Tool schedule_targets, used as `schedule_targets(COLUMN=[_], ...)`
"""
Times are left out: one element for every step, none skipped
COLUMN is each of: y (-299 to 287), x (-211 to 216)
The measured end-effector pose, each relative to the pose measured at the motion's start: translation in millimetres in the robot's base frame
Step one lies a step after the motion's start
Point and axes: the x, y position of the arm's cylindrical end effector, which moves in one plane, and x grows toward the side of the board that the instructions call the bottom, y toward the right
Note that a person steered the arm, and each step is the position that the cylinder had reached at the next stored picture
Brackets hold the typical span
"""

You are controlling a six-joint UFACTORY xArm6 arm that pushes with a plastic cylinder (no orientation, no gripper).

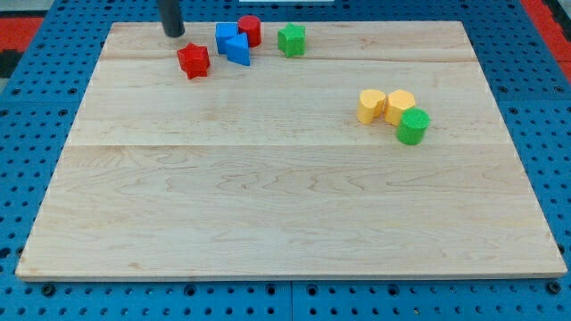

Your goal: Push the red circle into the green star

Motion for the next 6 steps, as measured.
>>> schedule_targets(y=[7, 9, 46, 110, 123, 126], x=[-3, -3, -1, -2, 0, 3])
